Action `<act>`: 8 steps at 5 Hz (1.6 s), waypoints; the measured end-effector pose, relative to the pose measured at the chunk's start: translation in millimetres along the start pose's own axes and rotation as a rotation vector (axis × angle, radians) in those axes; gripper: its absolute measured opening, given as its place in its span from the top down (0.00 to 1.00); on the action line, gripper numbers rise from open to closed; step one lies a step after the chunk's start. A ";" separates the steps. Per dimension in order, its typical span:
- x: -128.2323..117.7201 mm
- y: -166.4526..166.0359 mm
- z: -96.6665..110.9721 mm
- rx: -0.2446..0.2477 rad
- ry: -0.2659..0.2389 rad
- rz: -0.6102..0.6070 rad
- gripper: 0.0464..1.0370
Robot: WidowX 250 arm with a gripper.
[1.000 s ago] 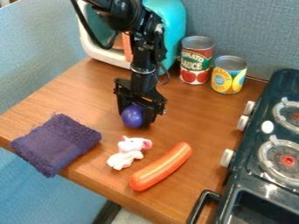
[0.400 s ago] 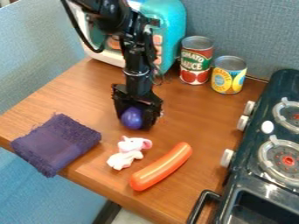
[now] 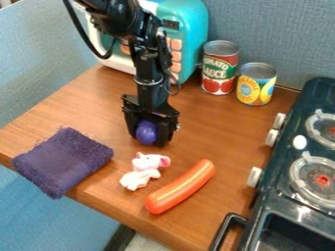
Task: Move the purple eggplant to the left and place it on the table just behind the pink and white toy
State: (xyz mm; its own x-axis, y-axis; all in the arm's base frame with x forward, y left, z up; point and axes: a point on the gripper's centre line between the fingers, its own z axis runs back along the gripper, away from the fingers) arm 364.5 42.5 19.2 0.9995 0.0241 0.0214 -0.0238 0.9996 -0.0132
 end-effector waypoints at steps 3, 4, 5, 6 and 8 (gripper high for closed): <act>5.3 -0.6 34.3 0.003 -0.078 0.006 0.03; -0.1 -3.3 50.5 -0.005 -0.106 -0.016 0.03; -14.0 -5.1 72.9 0.000 -0.132 -0.057 0.03; -47.3 -1.1 73.2 0.033 -0.067 -0.156 0.03; -115.5 48.8 69.6 0.102 0.042 -0.164 0.03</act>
State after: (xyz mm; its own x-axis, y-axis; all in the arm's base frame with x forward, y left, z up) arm 246.4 89.4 85.7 0.9902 -0.1374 -0.0263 0.1393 0.9863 0.0881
